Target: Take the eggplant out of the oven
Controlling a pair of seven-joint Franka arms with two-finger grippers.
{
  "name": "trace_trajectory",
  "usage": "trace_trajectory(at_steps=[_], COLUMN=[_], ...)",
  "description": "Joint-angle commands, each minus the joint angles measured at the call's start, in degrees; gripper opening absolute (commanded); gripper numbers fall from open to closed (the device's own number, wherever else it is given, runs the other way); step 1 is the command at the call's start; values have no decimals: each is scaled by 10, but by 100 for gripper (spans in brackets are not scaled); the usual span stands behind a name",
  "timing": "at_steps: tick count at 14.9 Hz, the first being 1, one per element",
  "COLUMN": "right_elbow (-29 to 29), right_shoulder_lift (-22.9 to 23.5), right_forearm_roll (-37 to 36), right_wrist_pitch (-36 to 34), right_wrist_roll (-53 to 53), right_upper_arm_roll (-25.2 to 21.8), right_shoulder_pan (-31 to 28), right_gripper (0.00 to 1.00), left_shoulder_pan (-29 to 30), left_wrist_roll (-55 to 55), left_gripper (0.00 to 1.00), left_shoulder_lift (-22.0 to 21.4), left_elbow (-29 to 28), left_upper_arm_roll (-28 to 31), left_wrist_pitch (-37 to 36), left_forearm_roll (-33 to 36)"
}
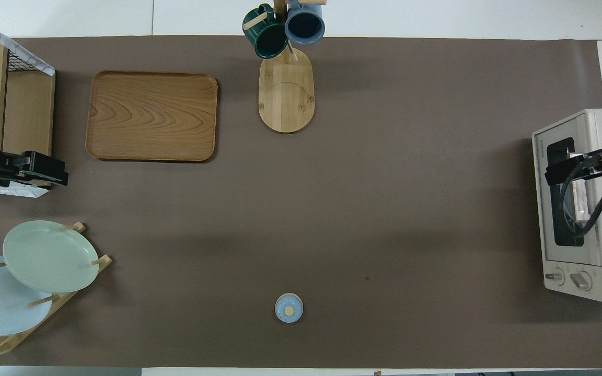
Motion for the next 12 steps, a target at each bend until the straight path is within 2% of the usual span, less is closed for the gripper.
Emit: trace_trajectory(at_steps=[1, 6, 7, 8, 9, 10, 12], right_elbow=[-3, -4, -5, -14, -30, -53, -97], right_shoulder_lift=[-4, -4, -4, -5, -9, -18, -26], right_forearm_roll=[10, 10, 10, 9, 8, 5, 2], right_wrist_pitch=[-3, 5, 8, 18, 42, 61, 119], right_wrist_roll=[10, 10, 11, 10, 5, -15, -62], right_upper_arm_roll=[-1, -2, -1, -2, -2, -2, -4], right_shoulder_pan=[-2, -3, -1, 0, -1, -4, -27], right_gripper=[100, 100, 93, 49, 18, 0, 0], left_shoulder_pan=[8, 8, 8, 8, 8, 8, 8], left_wrist_roll=[2, 2, 2, 2, 2, 2, 2], left_gripper=[100, 100, 100, 100, 100, 100, 100], left_shoulder_lift=[-5, -5, -5, -5, -5, -5, -5], left_elbow=[-1, -1, -1, -1, -1, -1, -1], left_upper_arm_roll=[-5, -5, -5, -5, -5, -5, -5], left_wrist_pitch=[-7, -7, -7, -6, -7, -7, -7], left_forearm_roll=[13, 13, 14, 13, 13, 13, 13])
